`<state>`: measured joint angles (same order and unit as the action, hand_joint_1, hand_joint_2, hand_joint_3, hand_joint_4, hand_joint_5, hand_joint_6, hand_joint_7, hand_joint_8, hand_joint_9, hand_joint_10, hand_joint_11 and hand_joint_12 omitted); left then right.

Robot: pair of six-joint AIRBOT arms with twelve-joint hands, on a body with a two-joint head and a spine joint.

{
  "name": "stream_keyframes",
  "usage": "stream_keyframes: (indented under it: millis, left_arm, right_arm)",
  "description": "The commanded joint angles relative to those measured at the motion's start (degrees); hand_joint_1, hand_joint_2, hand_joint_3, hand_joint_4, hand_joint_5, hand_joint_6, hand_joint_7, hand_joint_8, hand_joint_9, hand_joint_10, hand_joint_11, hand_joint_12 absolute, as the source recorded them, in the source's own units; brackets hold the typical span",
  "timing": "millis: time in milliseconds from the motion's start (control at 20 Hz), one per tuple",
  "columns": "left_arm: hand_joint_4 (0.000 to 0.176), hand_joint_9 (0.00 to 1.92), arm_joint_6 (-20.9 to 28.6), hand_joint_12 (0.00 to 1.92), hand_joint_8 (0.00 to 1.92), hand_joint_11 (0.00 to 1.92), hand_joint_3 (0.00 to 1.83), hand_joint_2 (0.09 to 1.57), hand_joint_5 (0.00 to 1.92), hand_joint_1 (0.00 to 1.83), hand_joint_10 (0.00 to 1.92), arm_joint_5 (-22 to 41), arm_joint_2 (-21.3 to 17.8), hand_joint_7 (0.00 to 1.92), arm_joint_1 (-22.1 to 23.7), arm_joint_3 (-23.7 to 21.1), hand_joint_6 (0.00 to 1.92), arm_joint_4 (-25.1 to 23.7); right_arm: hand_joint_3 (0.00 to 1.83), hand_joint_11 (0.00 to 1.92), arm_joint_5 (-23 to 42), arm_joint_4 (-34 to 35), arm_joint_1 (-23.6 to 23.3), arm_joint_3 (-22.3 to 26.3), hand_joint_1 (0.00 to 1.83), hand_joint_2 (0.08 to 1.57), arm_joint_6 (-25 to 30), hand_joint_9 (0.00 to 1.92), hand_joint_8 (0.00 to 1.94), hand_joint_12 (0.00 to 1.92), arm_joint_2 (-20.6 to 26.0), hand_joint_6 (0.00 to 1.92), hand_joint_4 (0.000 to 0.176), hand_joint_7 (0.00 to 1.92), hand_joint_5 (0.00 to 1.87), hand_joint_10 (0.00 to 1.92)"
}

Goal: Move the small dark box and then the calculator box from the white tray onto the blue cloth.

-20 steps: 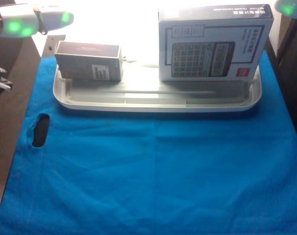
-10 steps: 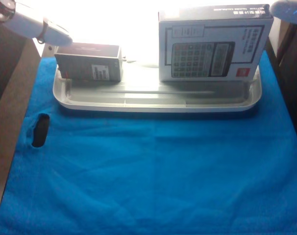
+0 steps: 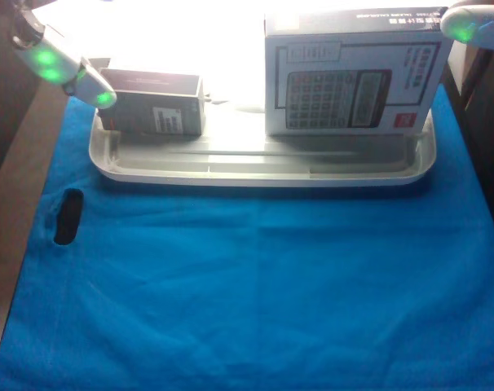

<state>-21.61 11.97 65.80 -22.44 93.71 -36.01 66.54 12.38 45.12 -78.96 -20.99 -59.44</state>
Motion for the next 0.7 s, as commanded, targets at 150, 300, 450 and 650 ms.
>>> stream_keyframes:
  millis: [150,300,450,650]
  left_arm:
    - [0.002,0.42,0.06,0.62,0.00,0.00,0.00,0.74,0.25,0.98,0.00,-0.32,1.55,0.44,0.46,1.46,0.00,-2.13]
    - [0.006,0.45,0.06,0.78,0.00,0.02,0.00,0.78,0.28,0.97,0.00,-0.98,2.78,0.44,-0.79,2.51,0.00,-2.10]
    - [0.016,0.49,0.07,0.81,0.01,0.01,0.00,0.82,0.35,1.01,0.01,-1.44,4.05,0.51,-2.33,3.73,0.01,-1.44]
    - [0.000,0.53,0.07,0.86,0.00,0.03,0.00,0.75,0.38,0.95,0.00,-1.46,5.21,0.57,-4.00,4.53,0.00,-0.24]
  right_arm:
    - [0.00,0.14,6.76,1.10,-0.94,-0.41,0.70,0.73,0.56,0.21,0.00,0.08,0.06,0.00,0.065,0.33,0.35,0.00]
    - [0.00,0.13,6.76,1.10,-0.94,-0.40,0.68,0.73,0.60,0.22,0.00,0.07,-0.11,0.01,0.073,0.34,0.37,0.00]
    - [0.00,0.14,6.77,1.11,-0.93,-0.41,0.67,0.72,0.70,0.22,0.01,0.07,-0.16,0.00,0.055,0.34,0.36,0.00]
    - [0.00,0.13,6.80,1.11,-0.94,-0.39,0.67,0.71,0.71,0.23,0.00,0.06,-0.25,0.01,0.089,0.35,0.38,0.00]
